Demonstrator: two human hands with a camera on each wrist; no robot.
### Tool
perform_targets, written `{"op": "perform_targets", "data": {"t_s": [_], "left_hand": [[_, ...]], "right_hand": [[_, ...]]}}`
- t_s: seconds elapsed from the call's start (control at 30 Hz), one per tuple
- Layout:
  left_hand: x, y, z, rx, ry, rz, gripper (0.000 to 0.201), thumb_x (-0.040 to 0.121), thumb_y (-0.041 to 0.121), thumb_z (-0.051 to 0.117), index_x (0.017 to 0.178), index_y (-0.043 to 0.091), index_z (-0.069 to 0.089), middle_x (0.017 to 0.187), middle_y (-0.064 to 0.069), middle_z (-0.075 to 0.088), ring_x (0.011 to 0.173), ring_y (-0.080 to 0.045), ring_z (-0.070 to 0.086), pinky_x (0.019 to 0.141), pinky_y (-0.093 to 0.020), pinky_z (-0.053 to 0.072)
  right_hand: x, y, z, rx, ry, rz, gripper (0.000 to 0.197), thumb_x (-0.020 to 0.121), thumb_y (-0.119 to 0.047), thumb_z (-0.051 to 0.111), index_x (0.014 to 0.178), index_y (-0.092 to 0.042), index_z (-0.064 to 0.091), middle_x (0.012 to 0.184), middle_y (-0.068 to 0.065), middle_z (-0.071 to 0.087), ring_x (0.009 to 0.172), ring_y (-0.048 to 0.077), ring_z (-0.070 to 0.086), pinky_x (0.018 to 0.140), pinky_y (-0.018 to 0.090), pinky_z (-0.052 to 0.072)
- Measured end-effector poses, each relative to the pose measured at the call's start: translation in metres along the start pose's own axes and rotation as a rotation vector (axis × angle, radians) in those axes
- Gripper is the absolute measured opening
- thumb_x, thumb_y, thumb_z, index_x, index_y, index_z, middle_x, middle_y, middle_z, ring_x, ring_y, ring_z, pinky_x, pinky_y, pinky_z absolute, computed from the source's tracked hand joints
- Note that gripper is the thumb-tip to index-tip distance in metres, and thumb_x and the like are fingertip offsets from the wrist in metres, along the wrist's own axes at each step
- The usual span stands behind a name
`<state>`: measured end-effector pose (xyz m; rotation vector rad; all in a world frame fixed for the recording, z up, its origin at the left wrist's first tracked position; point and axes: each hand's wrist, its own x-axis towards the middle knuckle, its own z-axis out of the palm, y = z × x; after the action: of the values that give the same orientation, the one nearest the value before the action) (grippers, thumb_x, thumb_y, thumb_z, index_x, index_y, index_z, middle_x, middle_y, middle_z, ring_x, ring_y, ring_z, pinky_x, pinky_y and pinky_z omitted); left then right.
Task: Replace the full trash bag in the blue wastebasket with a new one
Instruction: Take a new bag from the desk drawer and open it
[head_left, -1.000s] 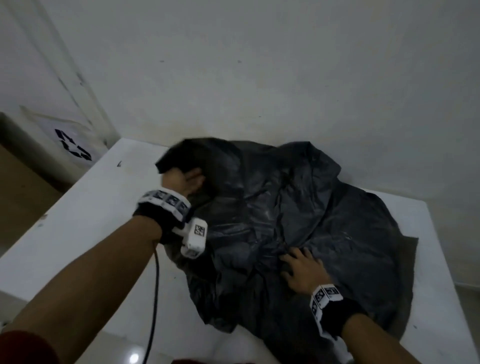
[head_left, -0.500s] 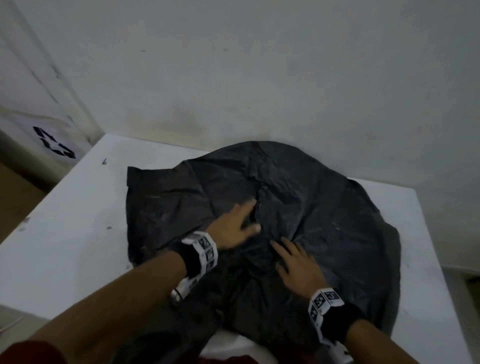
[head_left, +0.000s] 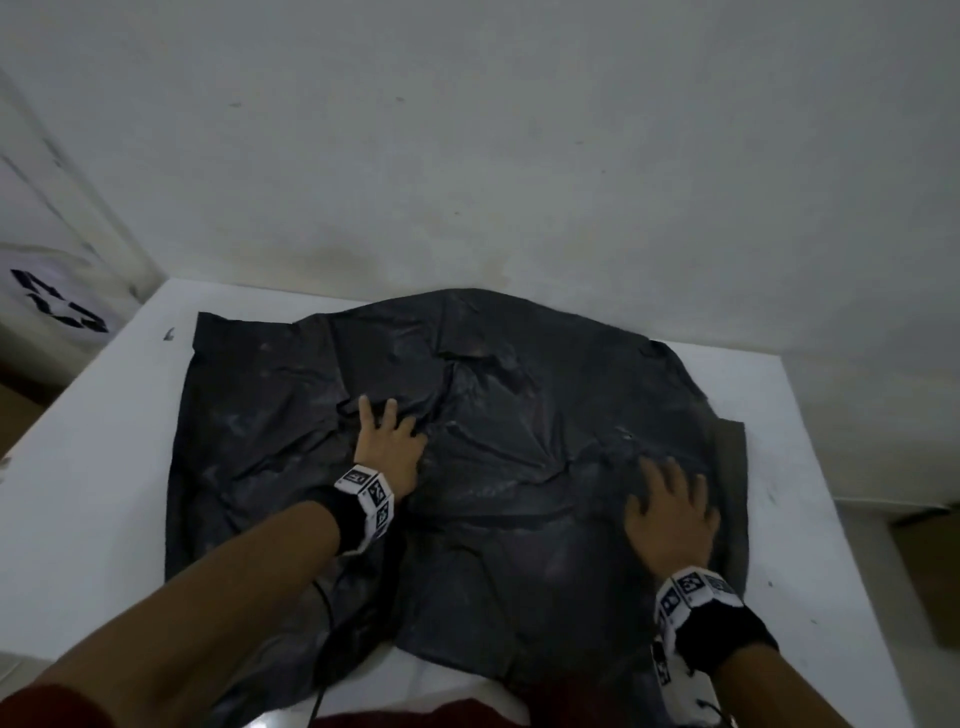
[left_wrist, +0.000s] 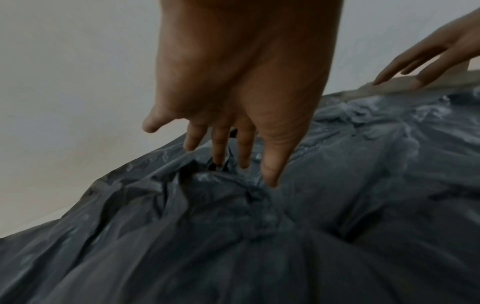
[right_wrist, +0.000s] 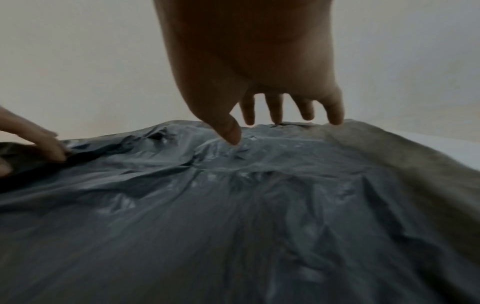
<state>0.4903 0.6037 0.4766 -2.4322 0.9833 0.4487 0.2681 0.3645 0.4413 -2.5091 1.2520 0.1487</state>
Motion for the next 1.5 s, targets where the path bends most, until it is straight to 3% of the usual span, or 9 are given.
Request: {"op": "perform_targets", "data": {"t_s": [0.27,0.4,0.53,0.67,0.83,0.93,1.07,1.3,1.5], "left_hand": [[0.001,0.052,-0.017,-0.588,-0.021,0.13,0.04,0.091,0.044,0.051,0.129,0.031,0.054,0.137,0.001,0.053,0.124,-0.024,0.051,0.102,-0.037,0.041],[-0.002,0.076,-0.031,-0.735,-0.094,0.233,0.035,0.092,0.042,0.052,0.121,0.026,0.062,0.13,0.0,0.06,0.12,-0.023,0.055,0.103,-0.034,0.042],[-0.008,0.092,-0.049,-0.935,-0.142,0.353,0.032,0.098,0.037,0.048,0.12,0.02,0.064,0.123,-0.002,0.064,0.103,-0.015,0.06,0.083,-0.017,0.041],[-0.011,0.105,-0.077,-1.323,-0.21,0.315,0.033,0.098,0.043,0.044,0.117,0.021,0.059,0.106,-0.004,0.063,0.077,-0.014,0.061,0.067,-0.023,0.049],[-0.011,0.095,-0.102,-1.455,-0.092,0.289,0.015,0.094,0.028,0.058,0.081,0.021,0.063,0.071,-0.002,0.058,0.063,-0.011,0.054,0.059,-0.026,0.047],[-0.013,0.08,-0.104,-1.527,-0.072,0.242,0.022,0.093,0.022,0.061,0.071,0.02,0.06,0.069,-0.001,0.058,0.062,-0.01,0.054,0.058,-0.025,0.048],[-0.021,0.065,-0.103,-1.719,-0.15,0.135,0.018,0.098,0.029,0.052,0.087,0.015,0.055,0.084,-0.005,0.063,0.07,-0.017,0.063,0.068,-0.03,0.056],[-0.02,0.055,-0.099,-1.964,-0.105,0.006,0.02,0.1,0.029,0.047,0.09,0.014,0.056,0.105,-0.015,0.062,0.086,-0.027,0.062,0.078,-0.039,0.056],[-0.027,0.065,-0.108,-1.772,0.035,0.097,0.045,0.086,0.055,0.06,0.103,0.014,0.065,0.096,-0.004,0.068,0.088,-0.016,0.064,0.077,-0.029,0.052]], "right_hand": [[0.002,0.037,-0.005,0.732,0.126,0.573,0.083,0.089,-0.018,0.061,0.154,-0.02,0.008,0.156,0.022,0.009,0.132,0.047,0.032,0.109,0.052,0.033],[0.009,0.046,0.012,0.92,-0.003,0.738,0.081,0.078,-0.019,0.071,0.145,0.0,0.03,0.141,0.028,0.042,0.117,0.041,0.052,0.101,0.048,0.043],[-0.005,0.015,0.006,1.241,-0.213,0.572,0.028,0.085,-0.006,0.066,0.107,0.01,0.064,0.081,0.016,0.071,0.073,0.03,0.065,0.062,0.033,0.057],[-0.021,-0.041,-0.036,1.259,-0.325,0.149,0.018,0.091,-0.006,0.061,0.107,-0.001,0.067,0.094,0.011,0.071,0.077,0.02,0.067,0.055,0.019,0.054],[-0.021,-0.082,-0.064,1.099,-0.354,-0.224,0.028,0.084,0.0,0.068,0.112,-0.004,0.067,0.105,0.009,0.072,0.092,0.017,0.069,0.078,0.023,0.057],[-0.018,-0.087,-0.06,1.088,-0.336,-0.182,0.028,0.079,-0.01,0.076,0.106,-0.003,0.07,0.102,0.011,0.074,0.095,0.024,0.07,0.087,0.036,0.056],[-0.011,-0.083,-0.048,1.163,-0.281,-0.062,0.046,0.075,-0.041,0.078,0.083,0.001,0.061,0.085,0.024,0.069,0.078,0.029,0.066,0.07,0.039,0.051],[-0.012,-0.087,-0.058,1.367,-0.382,-0.115,0.059,0.094,-0.05,0.051,0.112,0.005,0.064,0.108,0.015,0.072,0.104,0.028,0.068,0.097,0.042,0.052],[-0.022,-0.113,-0.063,1.208,-0.369,-0.227,0.036,0.097,-0.046,0.048,0.121,-0.024,0.064,0.114,-0.002,0.069,0.102,0.011,0.067,0.091,0.026,0.052]]}}
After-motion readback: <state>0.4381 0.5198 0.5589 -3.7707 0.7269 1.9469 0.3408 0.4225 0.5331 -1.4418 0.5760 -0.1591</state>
